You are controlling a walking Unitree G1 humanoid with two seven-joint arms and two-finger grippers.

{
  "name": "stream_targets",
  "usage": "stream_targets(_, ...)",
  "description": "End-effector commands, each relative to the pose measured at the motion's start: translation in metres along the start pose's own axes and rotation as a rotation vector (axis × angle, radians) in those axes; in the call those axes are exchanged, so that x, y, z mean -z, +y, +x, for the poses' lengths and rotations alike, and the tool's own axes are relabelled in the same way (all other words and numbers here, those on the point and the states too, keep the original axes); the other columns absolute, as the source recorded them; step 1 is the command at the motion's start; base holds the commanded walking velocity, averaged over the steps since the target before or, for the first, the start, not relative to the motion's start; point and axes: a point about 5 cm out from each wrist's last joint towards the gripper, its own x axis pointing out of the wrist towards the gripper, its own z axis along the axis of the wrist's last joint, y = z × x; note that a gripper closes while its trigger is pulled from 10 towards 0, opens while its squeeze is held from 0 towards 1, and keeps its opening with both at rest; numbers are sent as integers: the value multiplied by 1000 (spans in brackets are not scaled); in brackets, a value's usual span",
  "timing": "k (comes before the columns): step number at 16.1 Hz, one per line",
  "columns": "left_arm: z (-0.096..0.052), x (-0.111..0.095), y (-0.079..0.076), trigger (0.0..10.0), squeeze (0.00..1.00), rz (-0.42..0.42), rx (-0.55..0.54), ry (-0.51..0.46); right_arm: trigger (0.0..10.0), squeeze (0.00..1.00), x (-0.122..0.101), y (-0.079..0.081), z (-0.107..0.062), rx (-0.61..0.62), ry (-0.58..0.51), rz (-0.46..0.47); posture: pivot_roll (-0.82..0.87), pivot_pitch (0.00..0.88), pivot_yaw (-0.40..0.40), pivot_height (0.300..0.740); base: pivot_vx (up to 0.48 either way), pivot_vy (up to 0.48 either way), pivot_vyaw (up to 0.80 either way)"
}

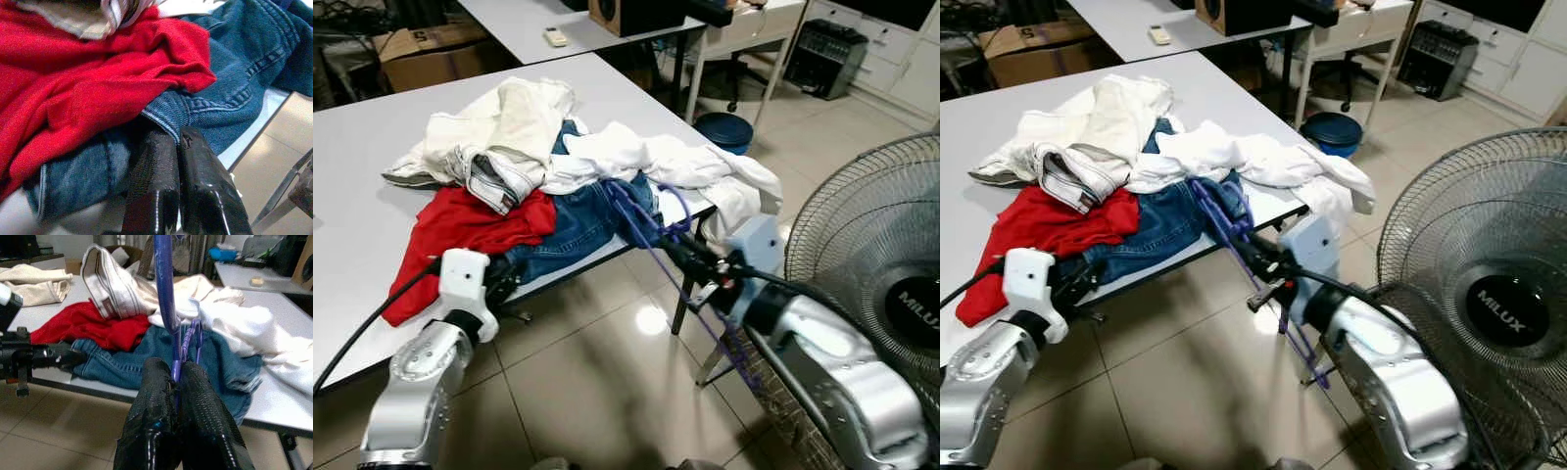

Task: Hang hanger

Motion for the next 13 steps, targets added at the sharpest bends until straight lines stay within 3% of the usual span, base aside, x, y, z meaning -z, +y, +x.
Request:
stream_targets(1,-2,-3,1,0,0,-2,-9,6,10000,0,-4,0,3,1,-5,0,-94,50,19,740,0,0,0)
stream_targets(5,1,-23,-37,0,0,-71,271,-111,10000,0,0,-7,-13,-14,-21,-24,-79,0,33,740,0,0,0)
stream_targets(6,4,-44,-39,0,0,-84,318,-183,10000,0,1,-16,-14,53,-18,-32,-81,0,54,740,0,0,0)
stream_targets(8,25,-85,-16,0,0,-117,181,-304,10000,0,0,-36,-13,207,-47,-28,-70,0,27,740,0,0,0)
stream_targets(9,33,-99,-11,0,0,-116,172,-339,10000,0,0,-43,-11,267,-44,-27,-70,0,28,740,0,0,0)
stream_targets(12,80,-130,-4,0,0,-14,92,-321,10000,0,6,-64,-14,374,-10,-57,-81,0,20,740,0,0,0)
stream_targets(13,96,-153,-5,0,0,25,91,-351,10000,0,4,-68,-15,386,-26,-66,-87,0,23,740,0,0,0)
